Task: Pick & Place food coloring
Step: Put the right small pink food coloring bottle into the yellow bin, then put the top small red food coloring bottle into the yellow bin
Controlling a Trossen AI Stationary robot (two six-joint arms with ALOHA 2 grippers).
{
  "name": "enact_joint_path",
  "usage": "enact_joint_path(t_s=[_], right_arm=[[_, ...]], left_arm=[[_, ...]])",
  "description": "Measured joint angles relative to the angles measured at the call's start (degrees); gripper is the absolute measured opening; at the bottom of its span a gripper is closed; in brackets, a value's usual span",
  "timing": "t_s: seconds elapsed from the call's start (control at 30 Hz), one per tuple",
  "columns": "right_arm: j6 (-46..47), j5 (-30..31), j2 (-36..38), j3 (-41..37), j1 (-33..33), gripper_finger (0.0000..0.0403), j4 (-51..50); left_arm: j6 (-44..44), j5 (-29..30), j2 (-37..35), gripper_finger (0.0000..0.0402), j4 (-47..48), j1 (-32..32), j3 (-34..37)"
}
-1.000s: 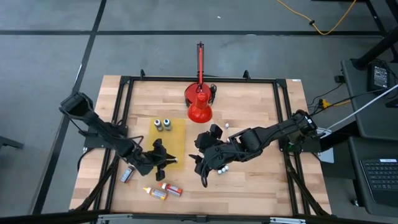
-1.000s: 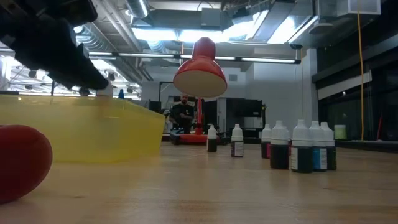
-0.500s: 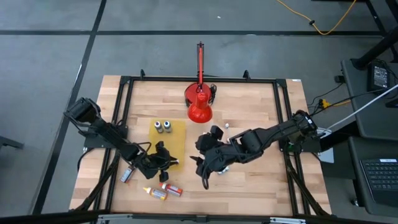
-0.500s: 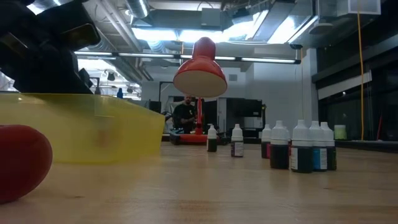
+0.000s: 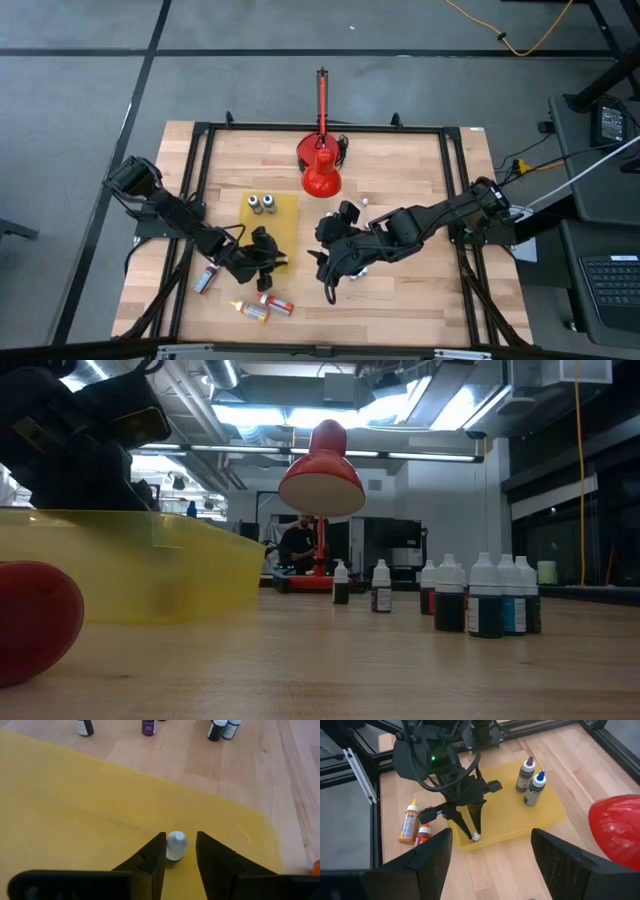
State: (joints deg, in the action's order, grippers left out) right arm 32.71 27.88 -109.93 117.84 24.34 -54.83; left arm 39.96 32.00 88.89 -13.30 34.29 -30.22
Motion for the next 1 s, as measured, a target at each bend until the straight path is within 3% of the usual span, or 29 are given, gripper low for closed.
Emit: enact_joint_path(t_s=[0.23,0.57,0.83,1.0], right_arm=[[0.00,0.09,0.00,0.00,0.00,0.0273,-0.39],[3.83,3.67,0.00,0.00,0.91,0.0273,-3.08],[28.30,22.57,0.10,-0.02,10.39,0.0273,-21.01],[44.50,24.95,0.08,-1.32,14.89,0.0273,-29.39]], left_arm=[[-0.65,-0.90,-3.41,0.0141,3.55,-0.73,0.28],[-1.22,-7.59,-18.89,0.0216,16.14,-3.71,-0.84],[-7.69,-12.17,-28.94,0.0255,19.66,-6.23,-5.84],[-9.69,-12.21,-32.41,0.0251,19.57,-7.40,-8.66]])
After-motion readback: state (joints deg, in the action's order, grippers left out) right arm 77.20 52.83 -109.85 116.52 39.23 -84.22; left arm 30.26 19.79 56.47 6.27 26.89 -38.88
